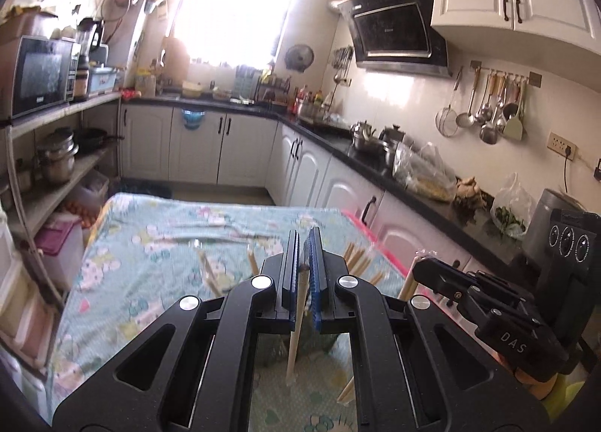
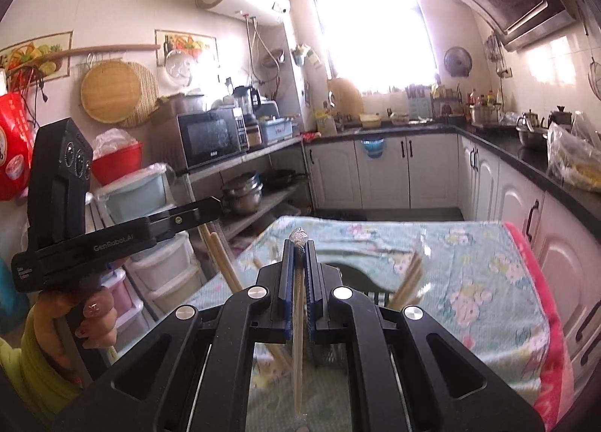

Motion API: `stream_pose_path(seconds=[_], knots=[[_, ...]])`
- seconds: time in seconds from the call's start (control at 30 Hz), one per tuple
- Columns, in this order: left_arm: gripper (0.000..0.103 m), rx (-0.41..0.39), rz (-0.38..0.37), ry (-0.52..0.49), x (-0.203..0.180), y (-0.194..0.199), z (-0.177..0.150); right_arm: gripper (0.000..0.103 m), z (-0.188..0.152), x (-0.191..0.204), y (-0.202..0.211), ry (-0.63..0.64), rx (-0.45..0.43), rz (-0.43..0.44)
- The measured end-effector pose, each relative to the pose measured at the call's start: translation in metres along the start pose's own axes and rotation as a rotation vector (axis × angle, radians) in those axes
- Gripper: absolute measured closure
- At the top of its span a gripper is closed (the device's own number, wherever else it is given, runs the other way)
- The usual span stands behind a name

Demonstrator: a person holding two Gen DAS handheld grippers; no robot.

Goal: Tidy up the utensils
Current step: 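Lower both chopsticks tip-first into the green basket slots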

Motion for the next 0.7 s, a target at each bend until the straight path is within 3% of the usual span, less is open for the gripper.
stream_pose_path(seconds=[0.3, 0.7], knots=[[0.100, -0.090, 0.044, -0.014, 0.001, 0.010, 0.043, 0.097, 0.045, -0.002, 0.005, 0.020, -0.088, -0.015], [0.100, -0.094, 0.123, 0.049, 0.031, -0.013, 0.060, 0.097, 0.079, -0.002, -0.011, 0.045, -0.135, -0.045]])
Point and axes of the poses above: each gripper's, at about its wrist camera, not at the fingertips, and y roughly against the way its jaws point, x to its left, z to its top, the point moved 3 cm from there along -y, roughly the way its jaws point, and after that the axes turned 8 degrees about x, right-handed, at the moved point
